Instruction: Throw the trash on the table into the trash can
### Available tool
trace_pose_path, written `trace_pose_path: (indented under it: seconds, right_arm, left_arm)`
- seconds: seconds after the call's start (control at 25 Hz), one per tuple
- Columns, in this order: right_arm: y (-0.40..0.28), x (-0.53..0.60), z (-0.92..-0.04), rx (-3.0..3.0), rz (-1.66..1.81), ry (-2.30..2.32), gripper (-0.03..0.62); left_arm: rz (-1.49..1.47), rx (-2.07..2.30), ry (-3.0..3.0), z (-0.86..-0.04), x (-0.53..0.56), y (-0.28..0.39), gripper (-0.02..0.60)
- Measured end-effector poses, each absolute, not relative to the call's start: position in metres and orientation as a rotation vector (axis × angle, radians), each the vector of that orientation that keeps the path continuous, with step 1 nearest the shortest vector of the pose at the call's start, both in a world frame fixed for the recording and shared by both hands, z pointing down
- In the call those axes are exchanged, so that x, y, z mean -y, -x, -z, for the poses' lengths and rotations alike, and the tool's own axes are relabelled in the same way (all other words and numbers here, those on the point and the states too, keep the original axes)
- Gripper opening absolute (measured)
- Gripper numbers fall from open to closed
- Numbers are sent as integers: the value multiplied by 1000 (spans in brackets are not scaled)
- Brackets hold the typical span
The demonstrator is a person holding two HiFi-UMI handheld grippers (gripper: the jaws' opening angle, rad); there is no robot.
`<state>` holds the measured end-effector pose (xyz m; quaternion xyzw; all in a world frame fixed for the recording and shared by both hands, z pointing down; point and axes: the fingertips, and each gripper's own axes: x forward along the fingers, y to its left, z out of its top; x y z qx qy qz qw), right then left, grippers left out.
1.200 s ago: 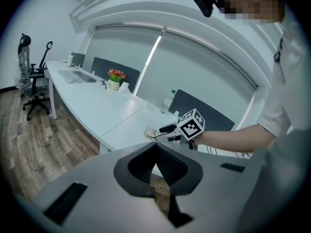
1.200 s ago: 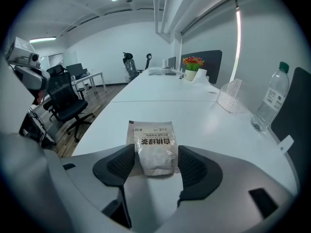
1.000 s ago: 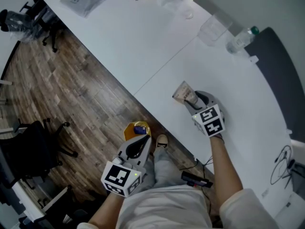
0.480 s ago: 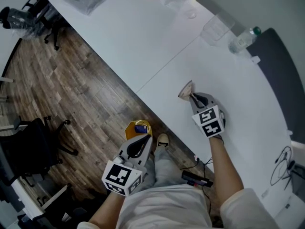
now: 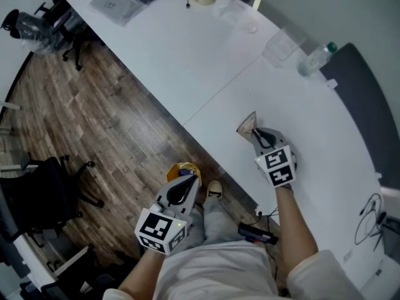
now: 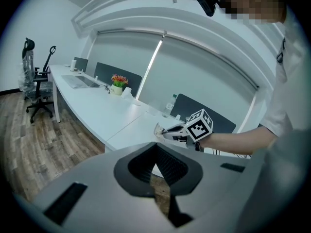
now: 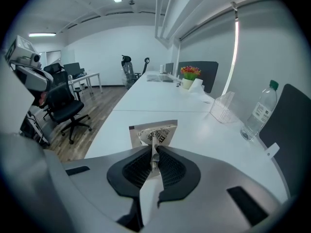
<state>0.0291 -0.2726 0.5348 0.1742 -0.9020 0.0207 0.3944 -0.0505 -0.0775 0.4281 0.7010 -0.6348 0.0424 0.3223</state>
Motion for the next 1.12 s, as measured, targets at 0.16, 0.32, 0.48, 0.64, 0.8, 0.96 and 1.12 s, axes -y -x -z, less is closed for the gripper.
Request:
trace_pose_path:
  seconds: [0.16,0.32,0.48,0.64,0.8,0.96,1.12]
  right_arm:
    - [-34,264,-517,2304,-57,-457,49]
    - [-38,253,-492,2330,-56,-461,49]
    - [-38,238,-467,2360,-57,-443,49]
    - [-41,218,-443,2391,-48,-421,49]
    - [-42,195,-425,2415,-41,-408,49]
    - [-43,173,-401,2466,-91,-391,49]
    - [-38,160,-387,2499,-91,-365,49]
  left_arm:
    - [-104,1688,-1858,-416,74,55,1]
    - [-127,1708,-1889,-406,71,56,2]
    - [-111,1735,-1905,-392,65,58,2]
    - [-118,1755,-1918,-379,55,58,2]
    - [-90,1785,-1932,-366,41,63,1]
    - [-73,1810,-1951,-351,30,64,2]
    - [-64,1830,-1960,-344,22,65,1]
